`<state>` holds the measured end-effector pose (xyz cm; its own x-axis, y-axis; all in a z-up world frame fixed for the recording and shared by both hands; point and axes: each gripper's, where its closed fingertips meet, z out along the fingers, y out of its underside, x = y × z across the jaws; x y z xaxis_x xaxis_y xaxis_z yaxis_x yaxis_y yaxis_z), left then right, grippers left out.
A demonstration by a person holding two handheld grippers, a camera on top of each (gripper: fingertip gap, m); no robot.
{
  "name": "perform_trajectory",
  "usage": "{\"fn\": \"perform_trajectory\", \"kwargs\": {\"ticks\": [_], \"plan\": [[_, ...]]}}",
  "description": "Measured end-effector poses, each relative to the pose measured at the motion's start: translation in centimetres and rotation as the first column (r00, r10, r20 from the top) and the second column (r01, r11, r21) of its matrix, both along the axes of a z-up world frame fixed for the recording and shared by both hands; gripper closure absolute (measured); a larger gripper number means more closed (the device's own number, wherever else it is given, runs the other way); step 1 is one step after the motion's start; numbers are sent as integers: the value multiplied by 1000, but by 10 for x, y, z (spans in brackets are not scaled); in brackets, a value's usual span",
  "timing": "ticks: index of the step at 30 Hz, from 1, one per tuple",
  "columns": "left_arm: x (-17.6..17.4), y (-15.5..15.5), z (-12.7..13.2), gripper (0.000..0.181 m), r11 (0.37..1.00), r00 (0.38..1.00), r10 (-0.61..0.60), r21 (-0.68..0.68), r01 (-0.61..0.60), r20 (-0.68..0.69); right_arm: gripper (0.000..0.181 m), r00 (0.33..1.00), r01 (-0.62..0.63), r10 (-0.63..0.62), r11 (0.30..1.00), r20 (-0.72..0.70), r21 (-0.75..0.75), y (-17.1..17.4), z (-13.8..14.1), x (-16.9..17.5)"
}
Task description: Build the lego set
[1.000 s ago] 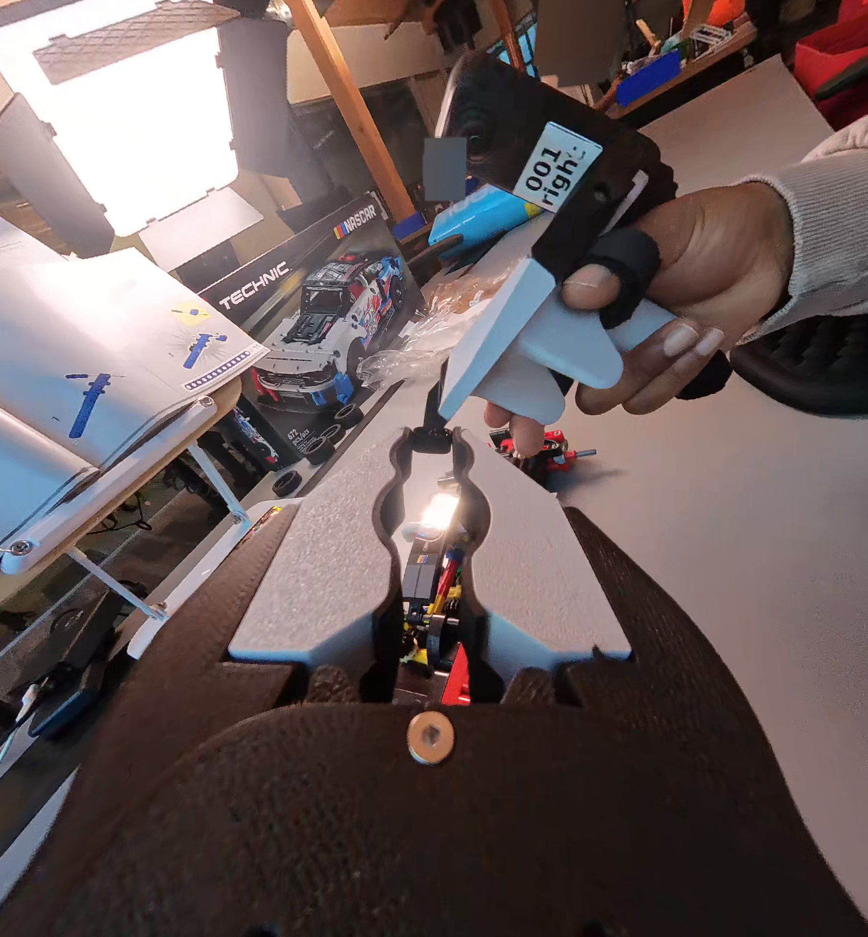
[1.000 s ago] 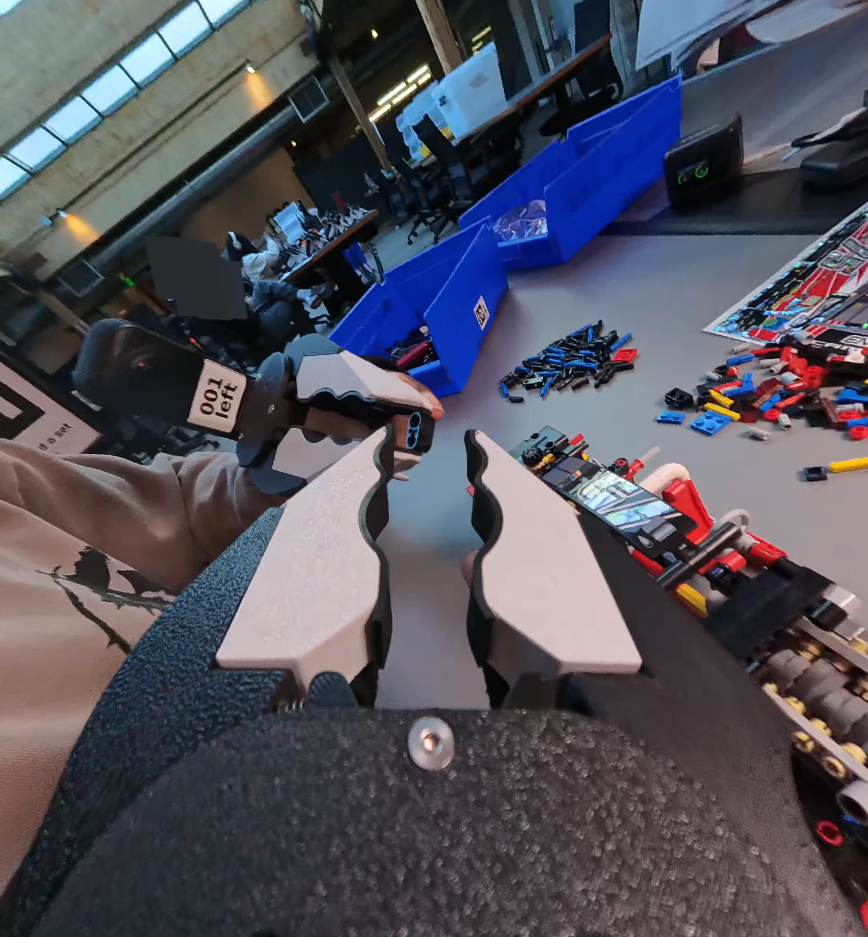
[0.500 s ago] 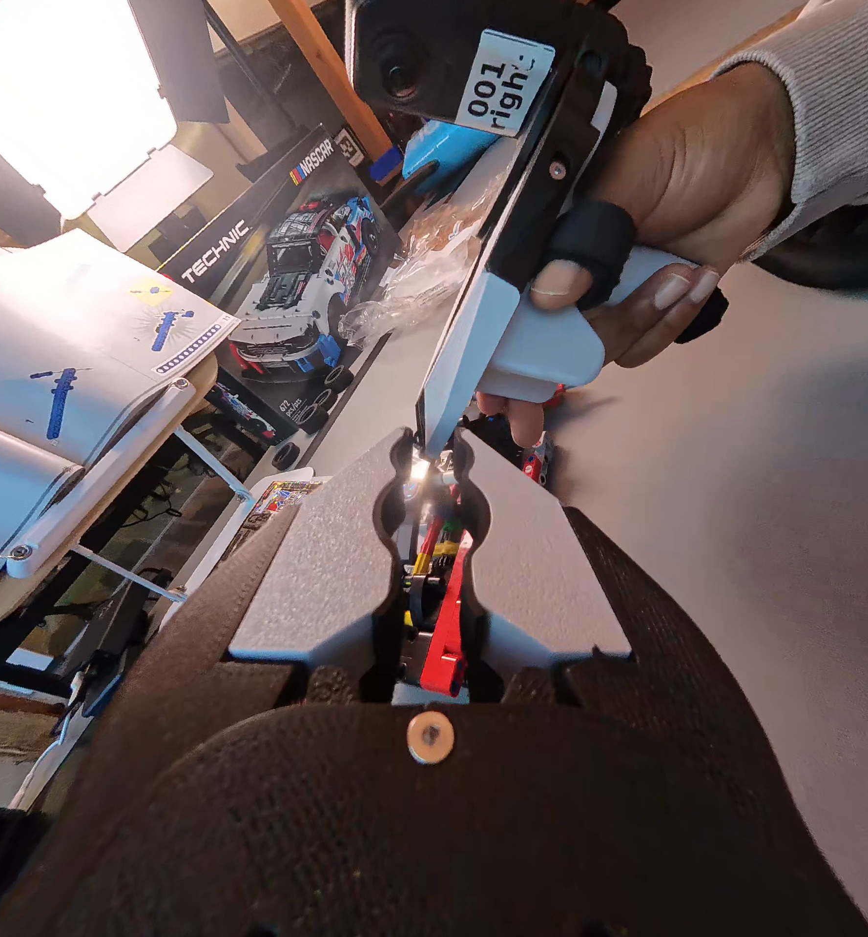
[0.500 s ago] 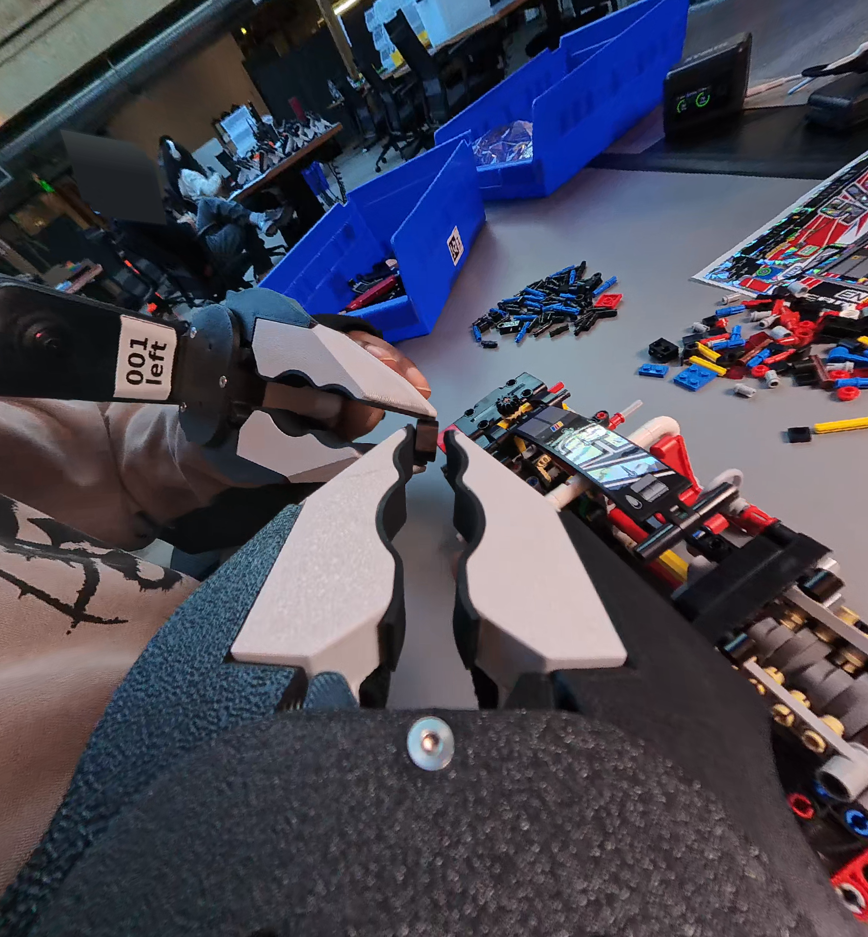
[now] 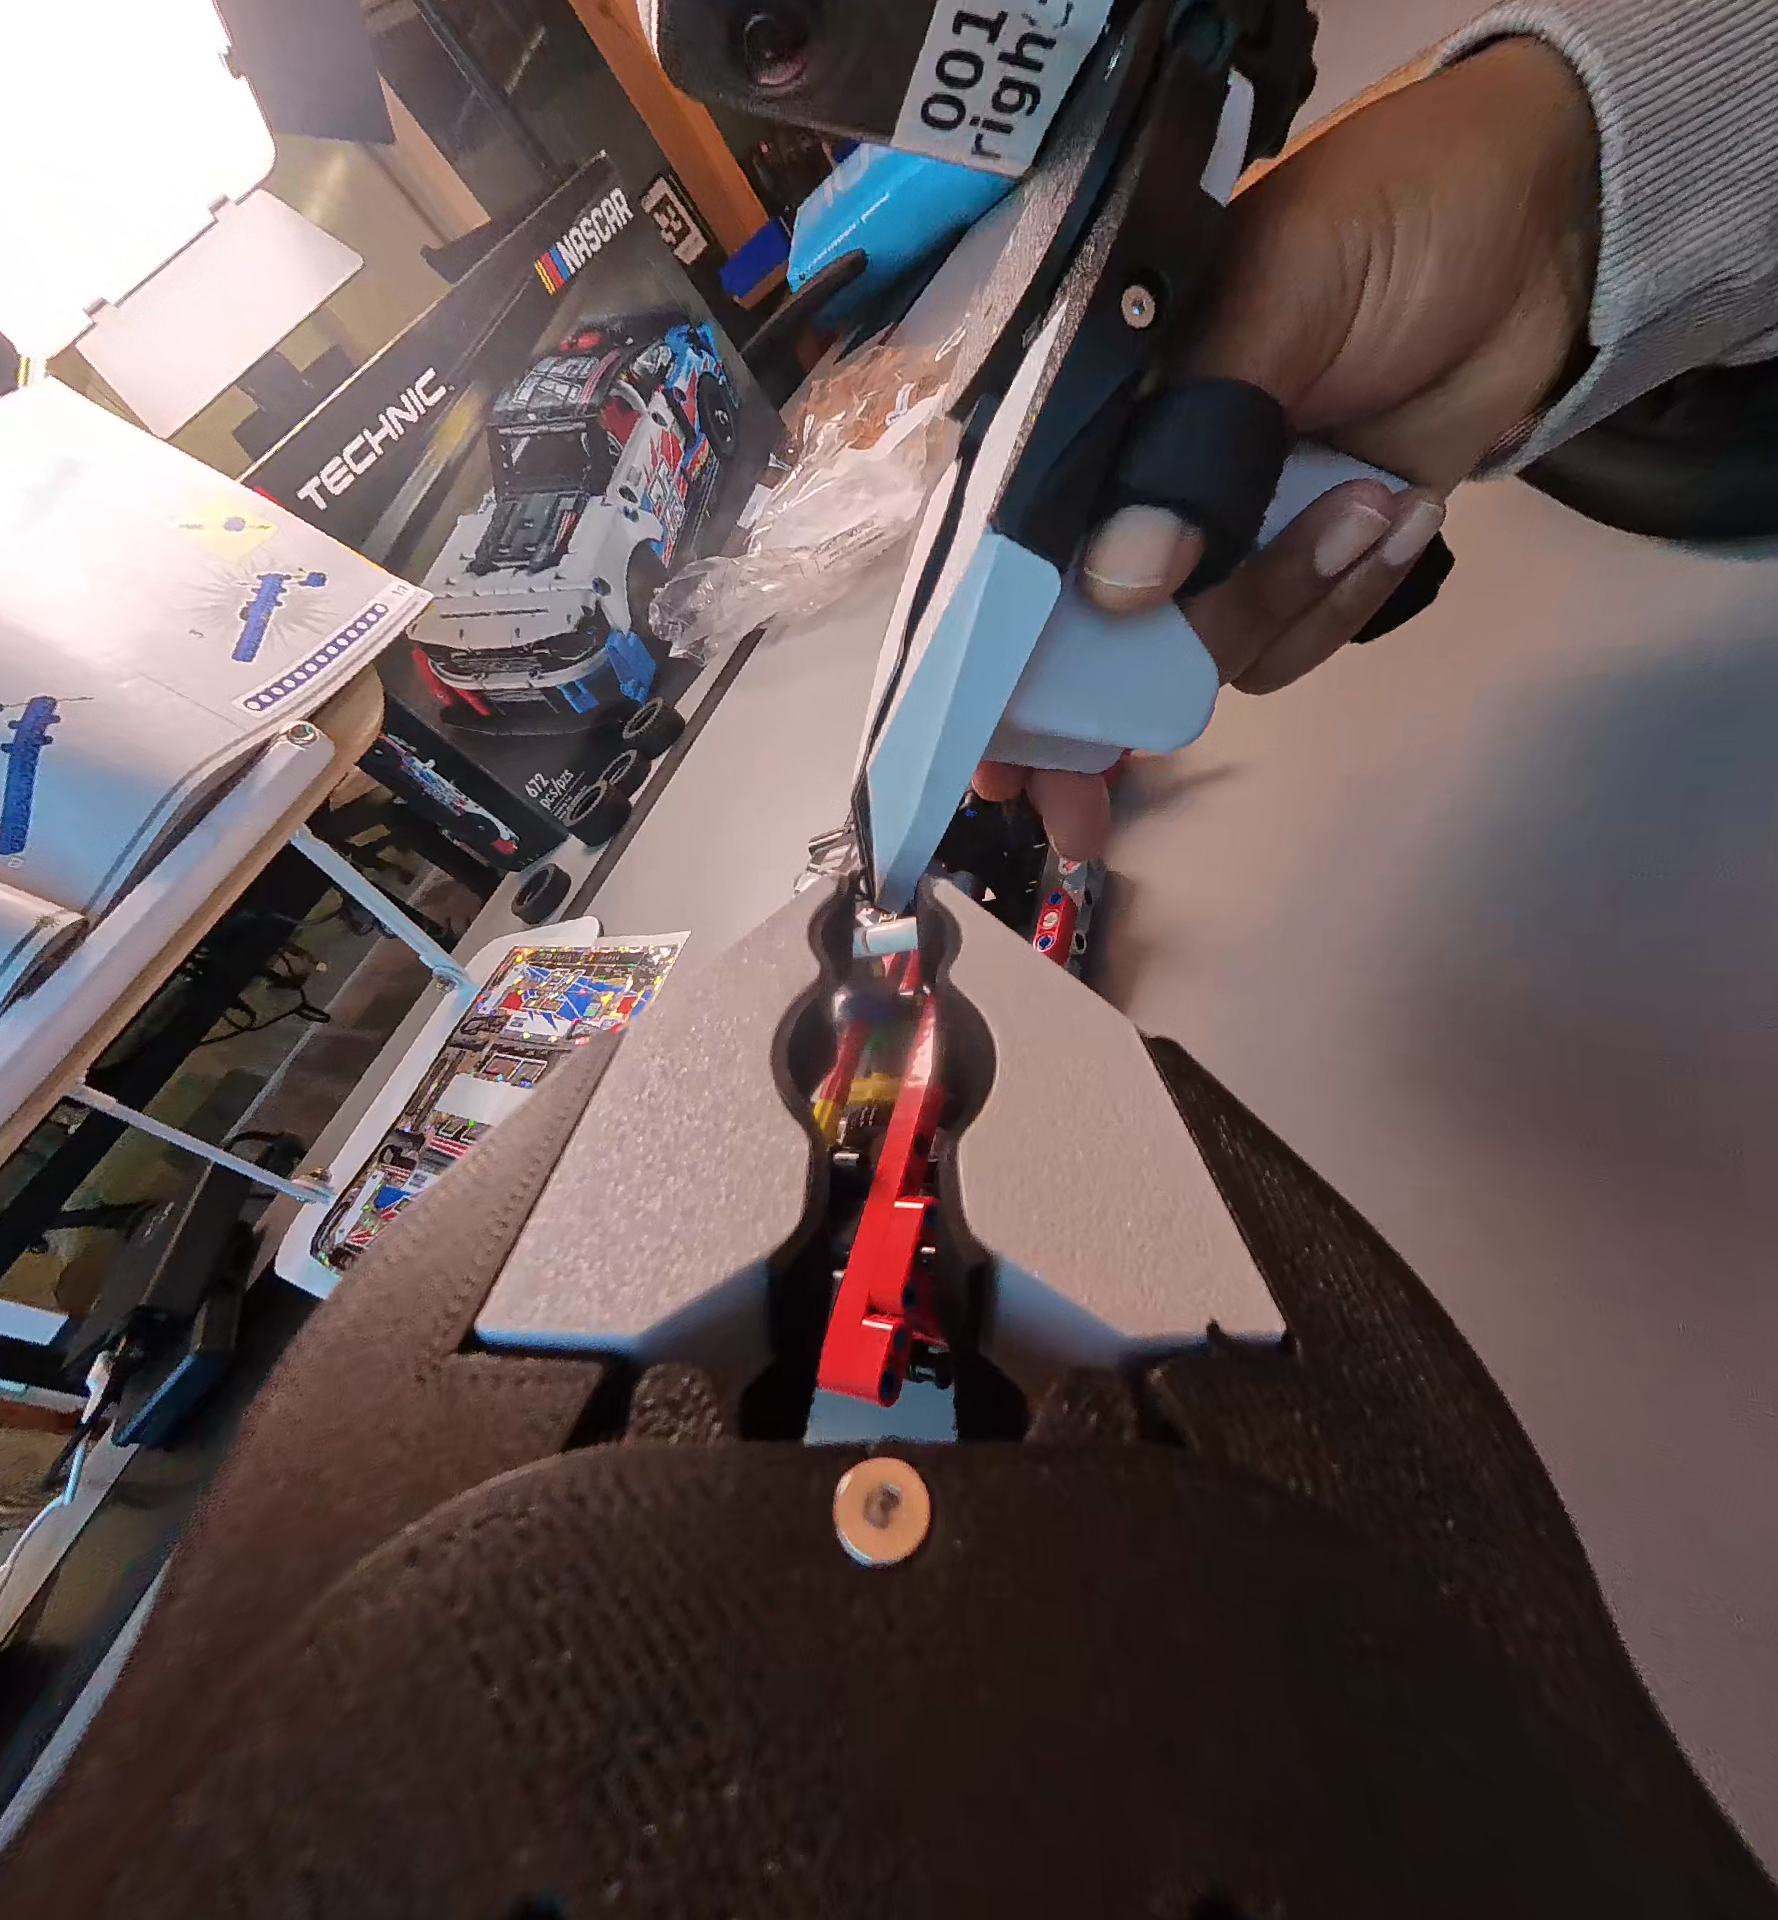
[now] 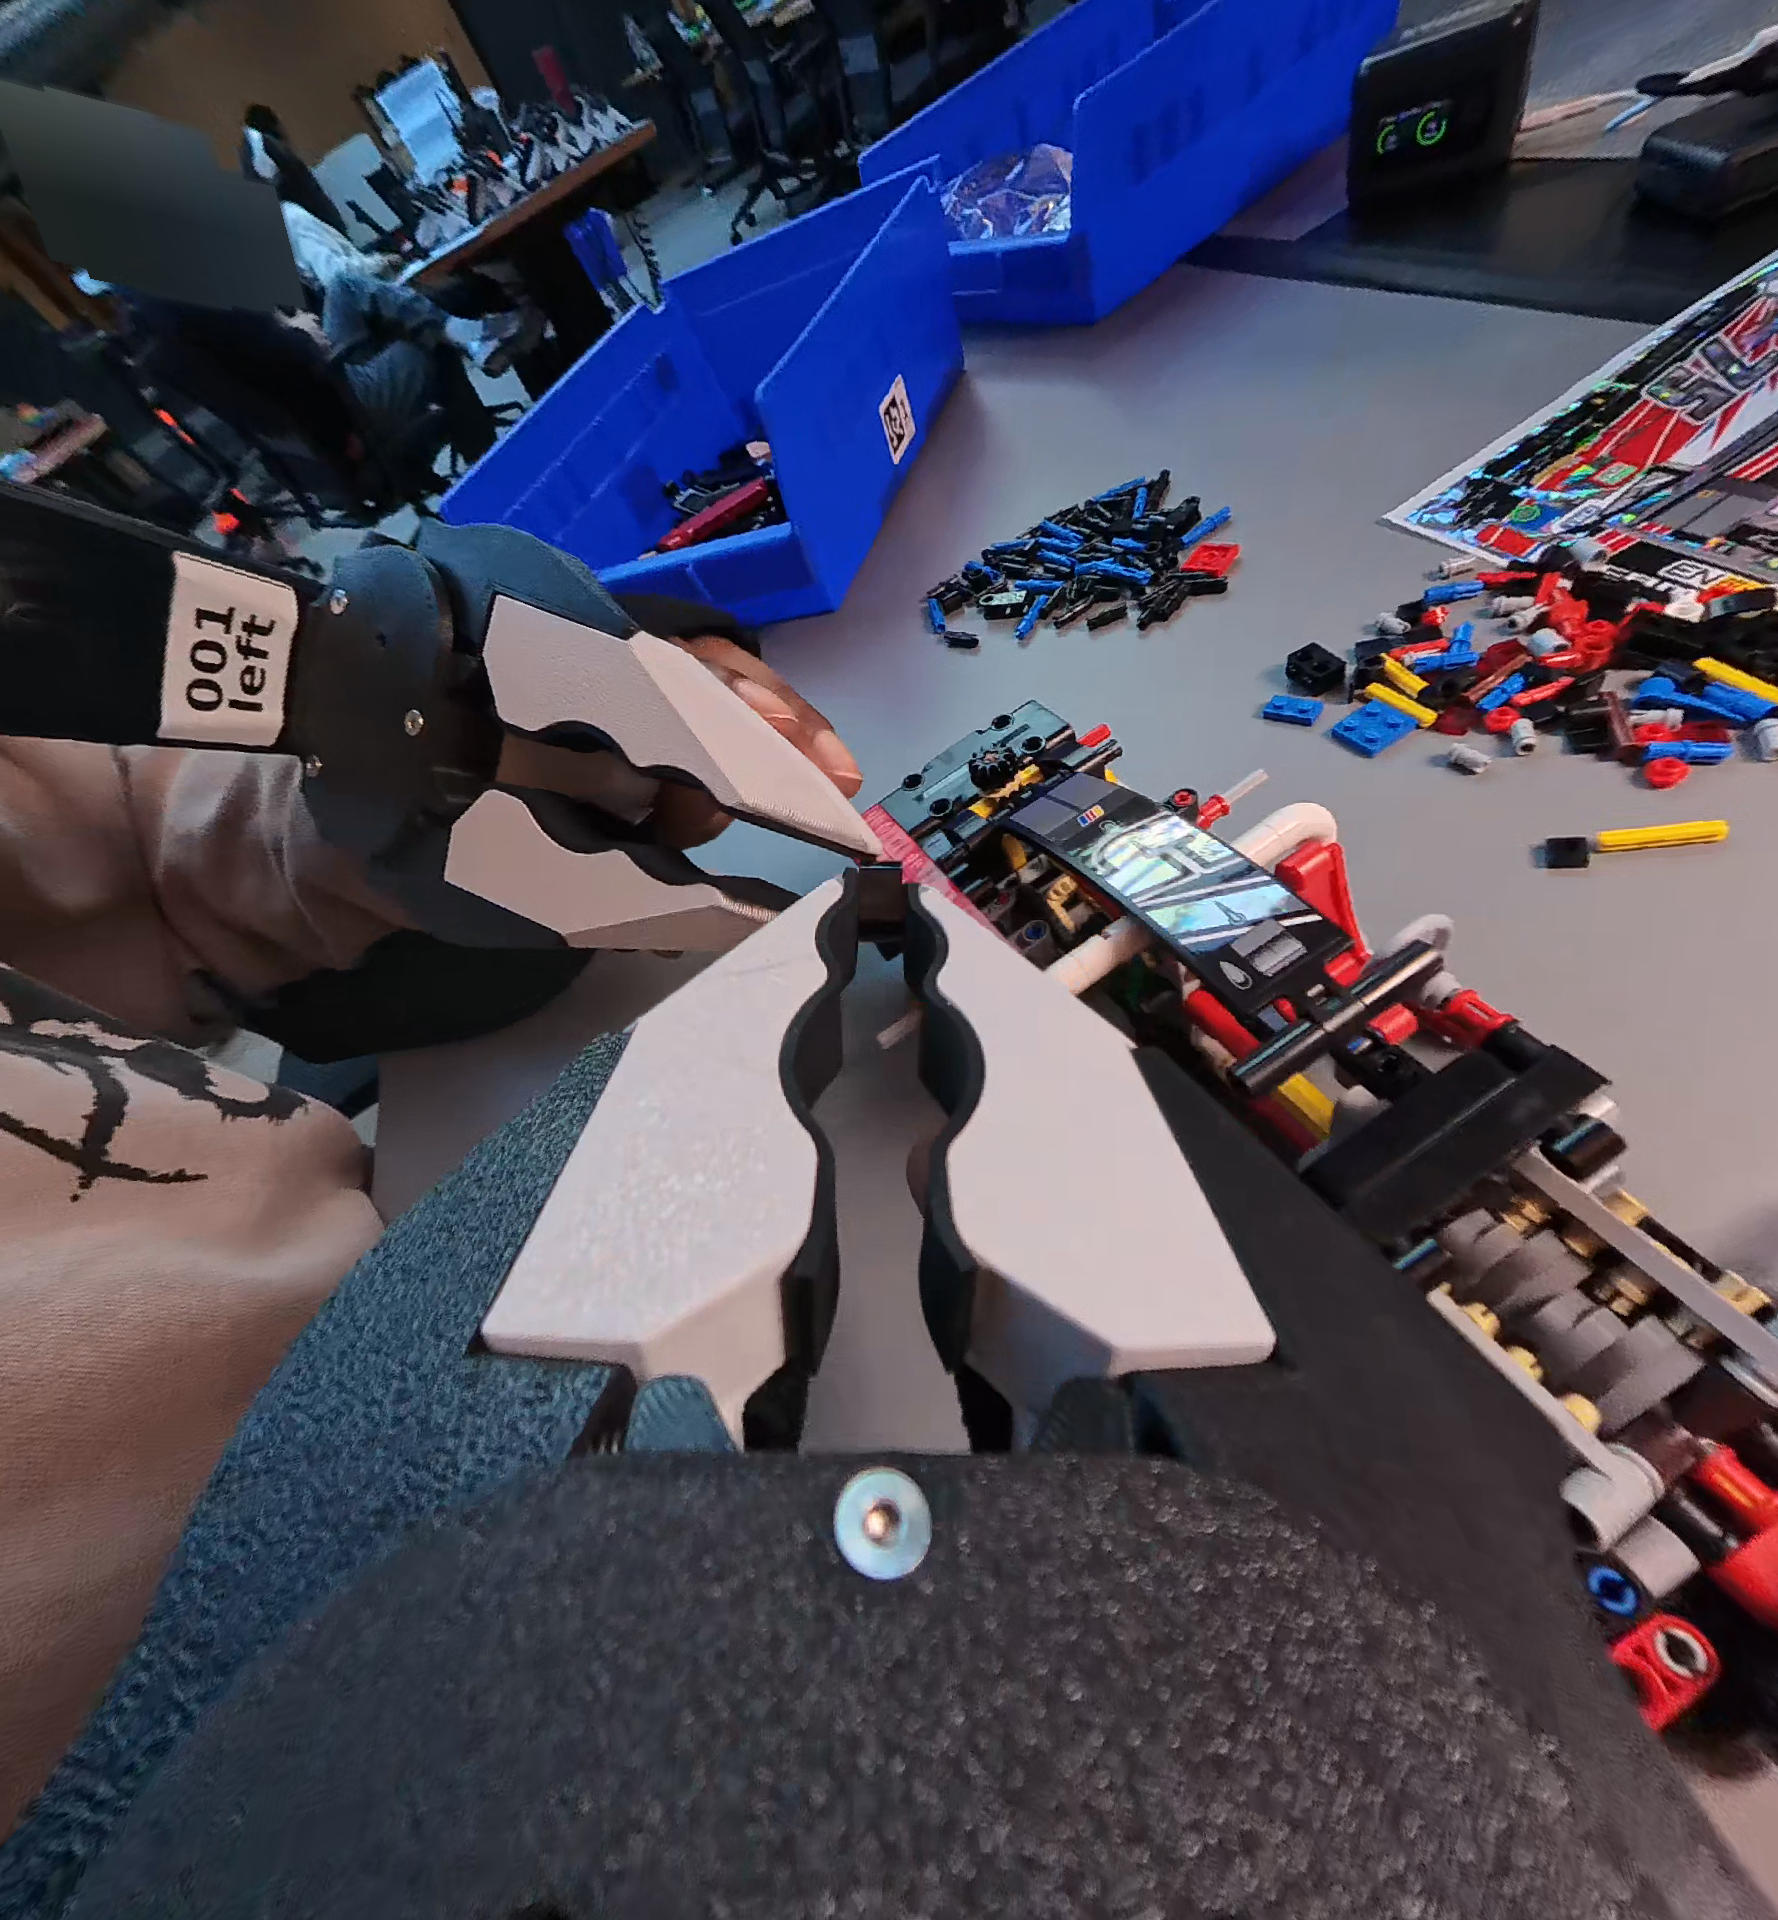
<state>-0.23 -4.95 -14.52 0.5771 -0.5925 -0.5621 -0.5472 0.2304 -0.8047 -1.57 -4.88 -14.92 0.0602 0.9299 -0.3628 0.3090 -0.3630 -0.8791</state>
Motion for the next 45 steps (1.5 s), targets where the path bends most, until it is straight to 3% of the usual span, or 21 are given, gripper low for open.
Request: {"fn": "perform_trajectory", "kwargs": {"ticks": [1, 4, 7, 11, 15, 18, 26, 28, 30, 33, 35, 40, 45], "plan": [[1, -2, 1, 171, 1000, 1000, -19, -2, 19, 12, 177, 1000, -21, 21, 1000, -15, -1, -2, 3, 1], [-2, -6, 10, 152, 994, 988, -70, -68, 80, 134, 176, 996, -93, 91, 991, 23, 97, -2, 9, 14], [-24, 1, 27, 141, 986, 955, -32, -146, 78, 296, 176, 966, -162, 99, 953, 241, 255, 12, -8, 46], [-71, 20, 30, 144, 975, 916, 94, -223, -4, 390, 176, 831, -217, -45, 891, 554, 398, 53, -40, 110], [-107, 35, 21, 146, 956, 886, 203, -282, -86, 417, 176, 644, -205, -231, 866, 729, 456, 108, -69, 172], [-112, 37, 18, 145, 944, 865, 226, -321, -81, 448, 176, 597, -167, -270, 879, 755, 447, 132, -90, 190], [-101, 32, 2, 138, 929, 915, 196, -366, -58, 352, 175, 631, -129, -252, 898, 733, 420, 135, -91, 190], [-101, 30, 1, 137, 924, 920, 182, -381, -39, 346, 167, 636, -140, -251, 893, 730, 428, 136, -89, 190], [-103, 27, 1, 133, 918, 926, 167, -397, -19, 340, 162, 681, -147, -237, 883, 693, 446, 136, -77, 183], [-107, 21, -3, 127, 897, 930, 136, -442, 31, 341, 151, 797, -194, -119, 878, 593, 438, 120, -47, 158], [-104, 10, -15, 116, 844, 932, 94, -524, 111, 349, 134, 829, -259, -9, 880, 559, 398, 102, -39, 141], [-92, -2, -51, 89, 770, 970, 53, -628, 112, 239, 79, 737, -451, 138, 830, 662, 328, 95, -66, 114], [-74, 4, -68, 92, 787, 990, 48, -616, 44, 132, 65, 629, -596, 211, 748, 748, 290, 104, -81, 94]]}}
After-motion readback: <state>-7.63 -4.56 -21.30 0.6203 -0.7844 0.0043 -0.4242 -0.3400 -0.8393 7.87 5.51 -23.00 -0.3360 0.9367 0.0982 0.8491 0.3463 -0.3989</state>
